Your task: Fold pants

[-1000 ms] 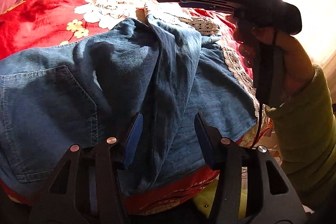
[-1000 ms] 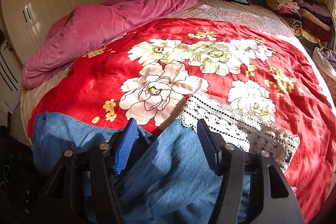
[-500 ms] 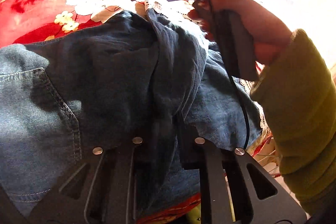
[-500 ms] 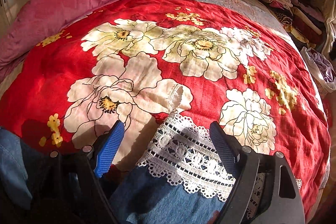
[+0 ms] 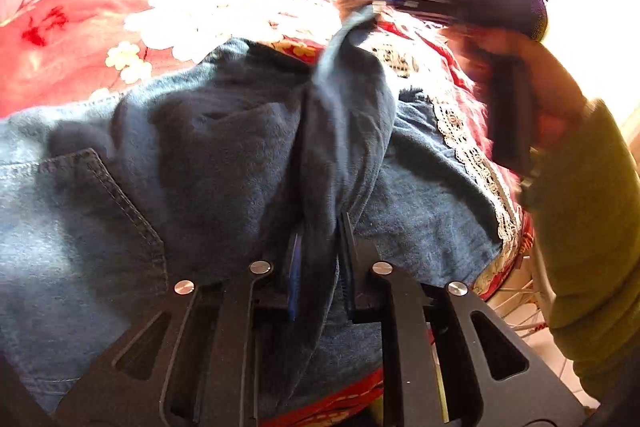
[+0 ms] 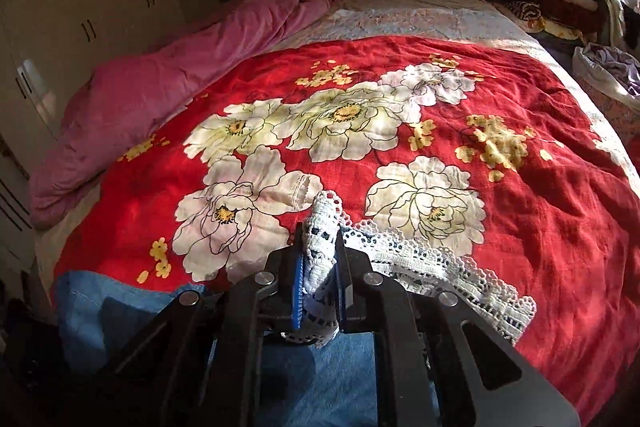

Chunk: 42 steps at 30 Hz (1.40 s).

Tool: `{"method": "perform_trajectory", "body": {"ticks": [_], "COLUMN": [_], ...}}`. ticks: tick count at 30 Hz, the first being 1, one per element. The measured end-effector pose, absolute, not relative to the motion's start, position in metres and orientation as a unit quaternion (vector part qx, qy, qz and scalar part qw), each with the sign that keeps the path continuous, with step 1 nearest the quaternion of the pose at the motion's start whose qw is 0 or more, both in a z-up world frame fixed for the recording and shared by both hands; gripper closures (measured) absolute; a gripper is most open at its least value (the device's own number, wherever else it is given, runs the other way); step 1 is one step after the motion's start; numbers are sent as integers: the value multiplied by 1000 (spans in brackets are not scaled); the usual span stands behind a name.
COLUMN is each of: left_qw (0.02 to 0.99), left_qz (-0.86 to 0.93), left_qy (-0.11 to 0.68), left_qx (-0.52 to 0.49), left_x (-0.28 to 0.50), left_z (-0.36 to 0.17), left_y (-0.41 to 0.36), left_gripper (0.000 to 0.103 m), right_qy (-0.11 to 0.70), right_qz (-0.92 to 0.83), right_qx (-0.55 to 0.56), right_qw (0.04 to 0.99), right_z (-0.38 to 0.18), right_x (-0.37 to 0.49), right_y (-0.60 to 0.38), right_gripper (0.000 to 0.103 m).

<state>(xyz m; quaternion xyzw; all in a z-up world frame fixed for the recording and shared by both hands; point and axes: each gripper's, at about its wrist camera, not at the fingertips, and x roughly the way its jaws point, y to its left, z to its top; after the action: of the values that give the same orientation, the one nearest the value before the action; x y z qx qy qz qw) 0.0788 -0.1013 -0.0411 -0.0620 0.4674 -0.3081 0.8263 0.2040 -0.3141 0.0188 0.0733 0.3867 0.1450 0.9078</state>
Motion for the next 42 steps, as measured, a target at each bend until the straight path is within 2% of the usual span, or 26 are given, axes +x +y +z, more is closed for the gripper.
{"method": "perform_trajectory", "body": {"ticks": [1, 3, 7, 8, 9, 10, 16, 21, 27, 33, 42], "left_qw": [827, 829, 835, 836, 837, 835, 840, 840, 837, 835, 817], "left_qz": [-308, -309, -310, -310, -312, -315, -331, -330, -326, -338, -335], "left_qy": [466, 463, 454, 451, 449, 451, 430, 428, 433, 426, 456], "left_qx": [-61, -53, -31, -23, -16, -17, 17, 51, 71, 87, 114], "left_x": [78, 78, 78, 76, 75, 73, 58, 42, 33, 20, 19], "left_z": [-39, -37, -34, -33, -32, -32, -17, -29, -34, -26, -53], "left_y": [-101, -101, -108, -111, -113, -115, -111, -116, -117, -116, -127], "left_gripper": [87, 74, 73, 80, 99, 102, 102, 102, 102, 103, 102], "right_qy": [377, 359, 350, 351, 350, 349, 369, 396, 423, 423, 454], "right_qz": [141, 135, 120, 112, 106, 101, 77, 77, 78, 95, 86], "right_qx": [84, 104, 143, 153, 164, 176, 232, 246, 265, 248, 278], "right_qw": [912, 918, 918, 917, 916, 915, 896, 881, 863, 867, 842], "right_z": [25, 38, 43, 41, 39, 36, 16, -9, -35, -29, -74], "right_x": [192, 167, 121, 108, 97, 86, 20, -14, -29, -46, -47], "right_y": [-324, -343, -378, -385, -392, -399, -429, -426, -429, -429, -440], "right_gripper": [92, 92, 92, 92, 92, 92, 92, 91, 91, 92, 93]}}
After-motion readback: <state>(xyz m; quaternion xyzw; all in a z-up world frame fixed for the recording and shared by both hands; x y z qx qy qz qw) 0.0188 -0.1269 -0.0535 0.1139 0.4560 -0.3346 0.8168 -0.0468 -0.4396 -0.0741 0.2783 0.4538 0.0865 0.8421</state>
